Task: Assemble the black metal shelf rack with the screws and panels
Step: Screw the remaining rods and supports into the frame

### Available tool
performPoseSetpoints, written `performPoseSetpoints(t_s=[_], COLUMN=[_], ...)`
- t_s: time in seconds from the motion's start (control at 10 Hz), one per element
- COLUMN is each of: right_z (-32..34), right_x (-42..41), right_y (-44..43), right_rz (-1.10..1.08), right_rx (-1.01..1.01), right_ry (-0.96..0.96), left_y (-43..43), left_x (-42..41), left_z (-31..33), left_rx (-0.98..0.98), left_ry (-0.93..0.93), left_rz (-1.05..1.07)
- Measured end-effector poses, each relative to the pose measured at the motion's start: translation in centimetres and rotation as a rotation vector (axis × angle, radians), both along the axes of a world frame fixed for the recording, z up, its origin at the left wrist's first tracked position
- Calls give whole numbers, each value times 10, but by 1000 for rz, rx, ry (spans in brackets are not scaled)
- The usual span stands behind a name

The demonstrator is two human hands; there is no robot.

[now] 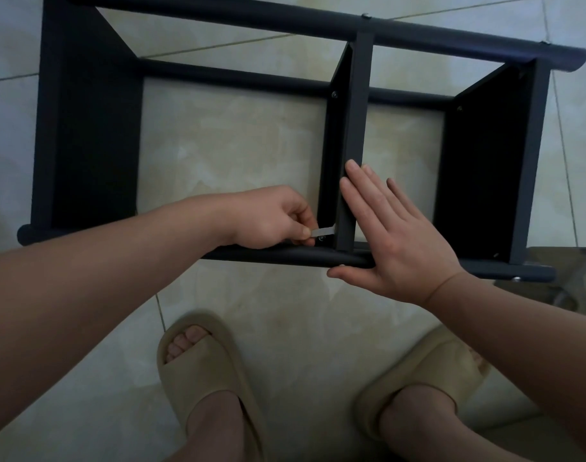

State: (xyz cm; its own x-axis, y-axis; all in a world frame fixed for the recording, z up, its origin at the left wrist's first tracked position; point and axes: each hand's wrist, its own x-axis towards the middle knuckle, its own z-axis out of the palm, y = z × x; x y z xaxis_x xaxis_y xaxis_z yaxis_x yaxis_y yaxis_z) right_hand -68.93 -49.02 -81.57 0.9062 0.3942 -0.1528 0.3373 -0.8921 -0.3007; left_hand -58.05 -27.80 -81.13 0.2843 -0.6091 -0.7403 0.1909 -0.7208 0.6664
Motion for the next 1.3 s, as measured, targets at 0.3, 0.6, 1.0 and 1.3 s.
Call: performPoseSetpoints(t_s=[0.3,0.6,1.0,1.3], right_z=[-1,-1,1,0], right_x=[-1,0,0,0], right_y=[0,0,1,0], right_rz=[-4,-3,-5,-10], right_rx=[3,5,0,14], right_ry=[-8,8,15,2], left_y=[-1,-12,-21,-25], left_x=[10,3,1,0], left_z=[2,0,-6,1], left_rx=[96,-40,55,35], left_ry=[-218,30,158,202], left_rz=[-52,319,618,660])
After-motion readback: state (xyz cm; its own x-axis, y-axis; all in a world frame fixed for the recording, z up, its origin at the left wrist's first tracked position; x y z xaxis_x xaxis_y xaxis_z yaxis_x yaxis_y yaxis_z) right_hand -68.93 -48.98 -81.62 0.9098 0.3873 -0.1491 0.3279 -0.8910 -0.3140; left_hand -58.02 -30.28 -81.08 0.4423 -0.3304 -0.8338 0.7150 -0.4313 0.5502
